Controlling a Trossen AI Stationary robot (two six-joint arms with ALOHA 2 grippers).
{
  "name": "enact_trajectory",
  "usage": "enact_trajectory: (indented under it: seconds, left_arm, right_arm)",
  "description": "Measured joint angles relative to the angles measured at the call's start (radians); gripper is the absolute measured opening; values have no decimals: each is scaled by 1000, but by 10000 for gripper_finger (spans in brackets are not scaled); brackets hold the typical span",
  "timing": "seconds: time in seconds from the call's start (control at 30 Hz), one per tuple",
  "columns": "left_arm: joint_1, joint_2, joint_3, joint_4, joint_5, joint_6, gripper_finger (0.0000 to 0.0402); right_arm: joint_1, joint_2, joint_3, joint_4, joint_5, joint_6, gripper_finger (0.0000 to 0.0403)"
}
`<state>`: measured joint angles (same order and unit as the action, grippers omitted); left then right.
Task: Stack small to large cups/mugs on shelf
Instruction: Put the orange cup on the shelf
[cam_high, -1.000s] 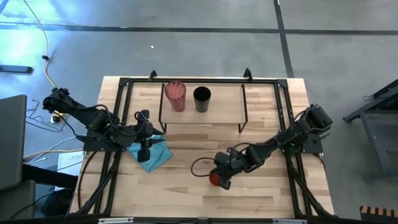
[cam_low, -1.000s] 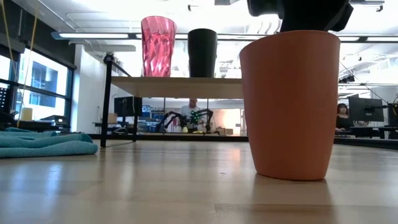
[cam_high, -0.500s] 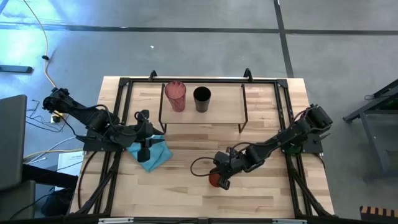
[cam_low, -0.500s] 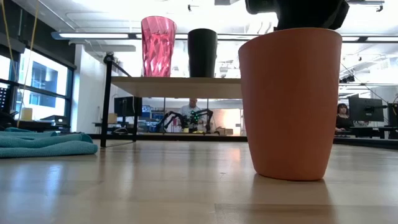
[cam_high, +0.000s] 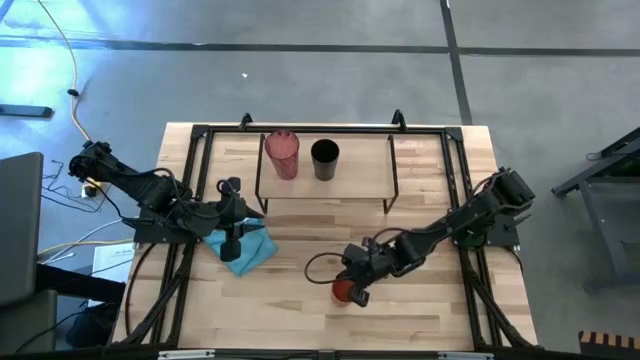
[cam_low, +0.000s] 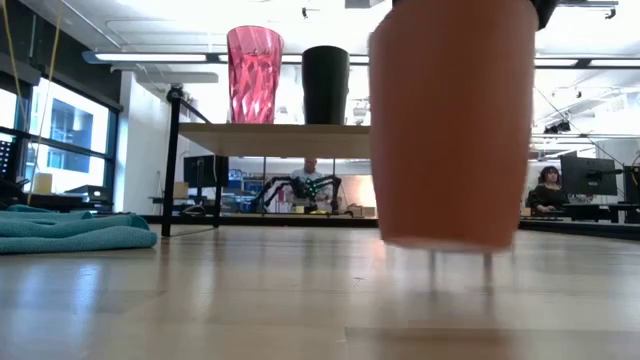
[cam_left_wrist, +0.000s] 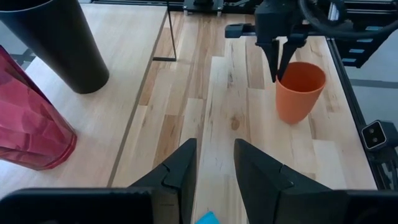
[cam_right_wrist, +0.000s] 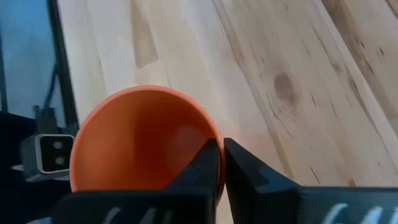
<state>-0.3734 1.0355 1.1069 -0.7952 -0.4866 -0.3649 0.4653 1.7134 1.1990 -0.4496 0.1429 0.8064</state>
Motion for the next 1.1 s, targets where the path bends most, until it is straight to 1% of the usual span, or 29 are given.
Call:
enact_trajectory:
  seconds: [0.2, 0.4, 0.63, 0.83, 0.93, 1.1]
  left_arm:
    - [0, 0, 0, 0, 0, 0, 97]
    - [0, 0, 0, 0, 1, 0, 97]
    - [0, 0, 0, -23, 0, -3, 97]
    - [0, 0, 0, -24, 1, -3, 97]
    - [0, 0, 0, -30, 1, -3, 97]
    - [0, 0, 0, -45, 1, -3, 97]
  right_arm:
    - [-25, 0, 78, -92, 5, -28, 2]
    - [-56, 0, 217, -330, 13, -66, 1]
    - [-101, 0, 417, -614, 93, -136, 1]
    - [-161, 0, 568, -841, 115, -161, 0]
    - [-193, 0, 635, -920, 147, -194, 0]
    - [-264, 0, 728, -996, 162, -273, 0]
